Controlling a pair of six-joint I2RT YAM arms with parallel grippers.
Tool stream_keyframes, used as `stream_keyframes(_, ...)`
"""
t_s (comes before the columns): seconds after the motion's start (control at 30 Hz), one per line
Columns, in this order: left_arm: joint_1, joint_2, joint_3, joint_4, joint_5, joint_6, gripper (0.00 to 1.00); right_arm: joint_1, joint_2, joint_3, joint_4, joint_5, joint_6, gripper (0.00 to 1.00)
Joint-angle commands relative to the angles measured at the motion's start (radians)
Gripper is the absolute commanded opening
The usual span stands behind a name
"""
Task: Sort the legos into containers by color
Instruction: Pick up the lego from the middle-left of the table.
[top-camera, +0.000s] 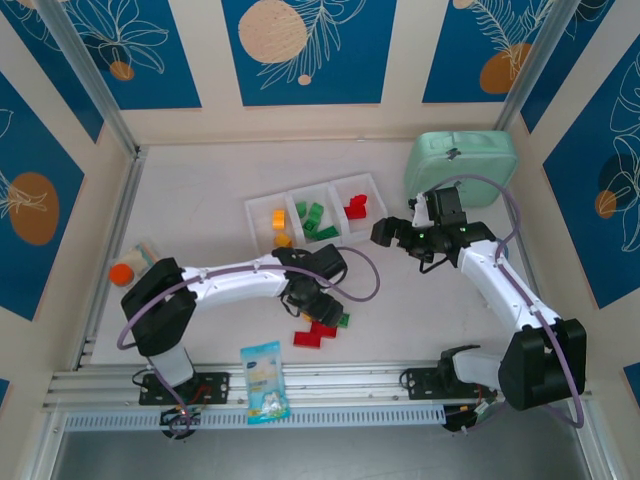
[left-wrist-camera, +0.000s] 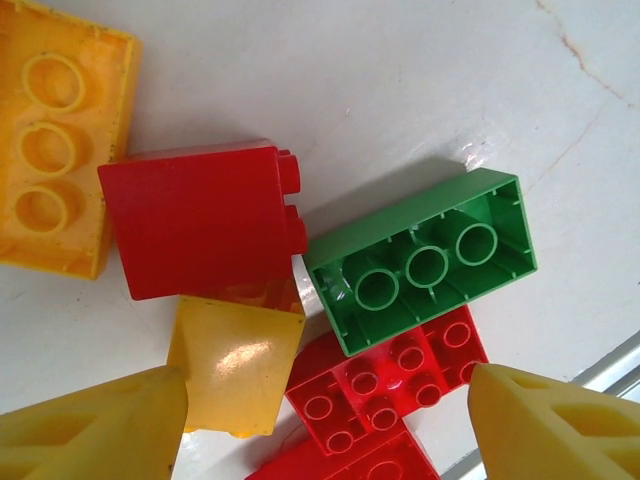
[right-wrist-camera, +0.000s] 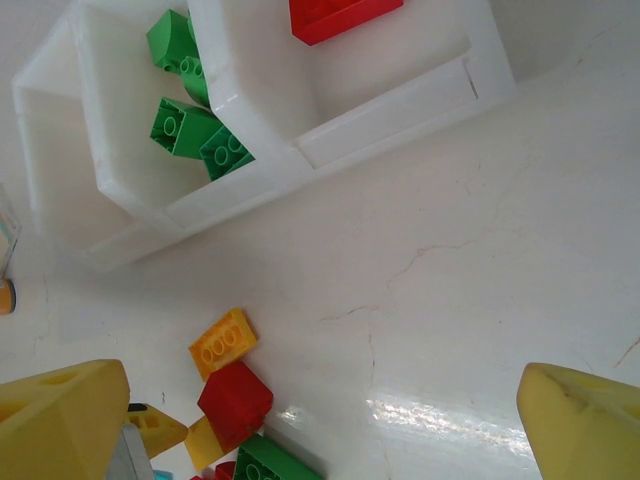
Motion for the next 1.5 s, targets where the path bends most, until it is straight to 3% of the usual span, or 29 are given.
stream_keyframes(0.0, 0.015, 0.030, -0.015, -0.043, -0.023, 0.008, 0.73, -0.002, 0.002, 0.005, 0.008, -0.036, -0.001, 1.00)
stream_keyframes(0.67, 0.059, 0.100, -0.021, -0.058, -0.087, 0.001, 0.60, 0.005, 0.001, 0.002, 0.006, -0.025, 0.008, 0.99)
stream_keyframes(0.9, 0.084, 0.100, -0.055, -0.044, -0.093, -0.016, 0.49, 0.005, 0.001, 0.000, 0.007, -0.028, 0.010, 0.99)
stream_keyframes(1.23, 0.114, 0.092, -0.073, -0.044, -0.111, -0.053, 0.20, 0.009, 0.001, -0.012, 0.018, -0.025, 0.022, 0.99)
stream_keyframes(1.47, 0.114, 0.002, -0.103, -0.023, -0.156, -0.077, 0.14, 0.010, -0.010, -0.018, 0.029, -0.007, 0.033, 0.99)
